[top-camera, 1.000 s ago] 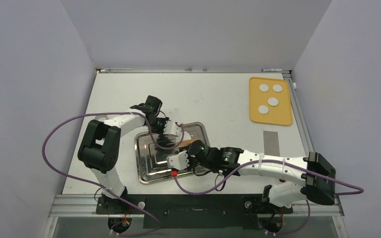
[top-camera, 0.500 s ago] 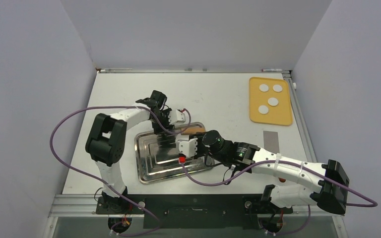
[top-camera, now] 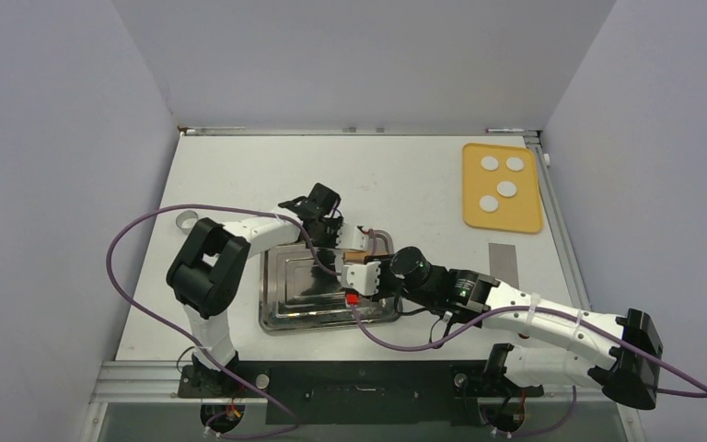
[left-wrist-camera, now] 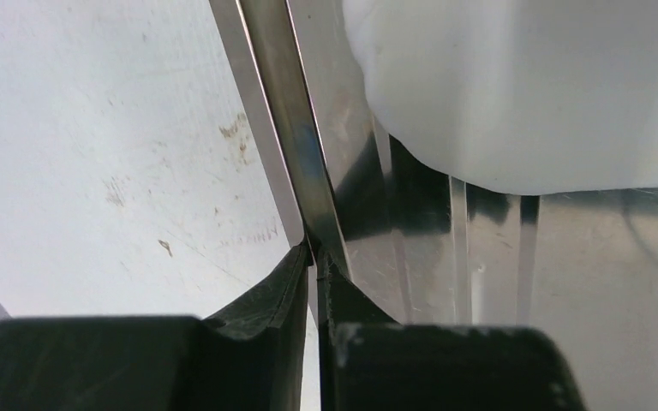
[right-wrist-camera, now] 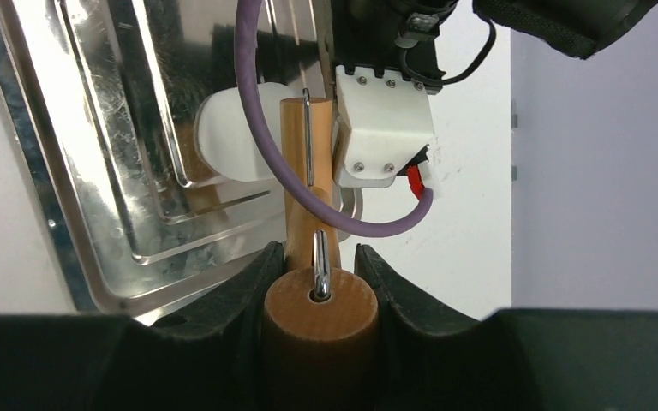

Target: Roll out the dumpling wrappers from the dough

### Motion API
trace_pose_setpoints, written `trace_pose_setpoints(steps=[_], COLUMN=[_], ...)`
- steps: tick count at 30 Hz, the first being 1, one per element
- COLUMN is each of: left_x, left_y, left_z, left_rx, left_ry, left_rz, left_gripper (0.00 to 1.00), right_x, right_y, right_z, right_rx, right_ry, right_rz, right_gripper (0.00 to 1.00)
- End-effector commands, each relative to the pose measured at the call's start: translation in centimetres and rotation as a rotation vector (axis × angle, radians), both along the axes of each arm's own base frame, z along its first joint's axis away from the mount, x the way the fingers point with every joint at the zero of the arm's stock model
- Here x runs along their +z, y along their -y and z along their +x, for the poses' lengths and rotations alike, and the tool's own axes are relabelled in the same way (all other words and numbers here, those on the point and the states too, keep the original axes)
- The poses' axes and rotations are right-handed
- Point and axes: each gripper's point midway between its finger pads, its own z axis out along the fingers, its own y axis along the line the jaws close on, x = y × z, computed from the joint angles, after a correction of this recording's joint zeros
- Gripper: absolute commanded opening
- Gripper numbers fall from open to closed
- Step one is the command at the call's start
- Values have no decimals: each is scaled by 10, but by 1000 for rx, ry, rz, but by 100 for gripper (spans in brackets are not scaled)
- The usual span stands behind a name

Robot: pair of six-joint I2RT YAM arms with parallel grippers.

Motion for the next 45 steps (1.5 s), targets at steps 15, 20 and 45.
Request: trace_pose_setpoints(steps=[15,20,45], left_x=[-29,7,-16], left_y=[-40,-28,-148], left_z=[-11,-6,2], left_rx=[-404,-341,389], left_ry=[-44,-46,-152], left_rz=[77,-23,-4], left_gripper=[2,19,65], right_x=[49,48,56], right_y=[1,4,-17], right_z=[4,21,55], right_rx=[-24,-58,-51], right_ry=[53,52,99], right_rz=[117,124,298], right_gripper=[8,8,8])
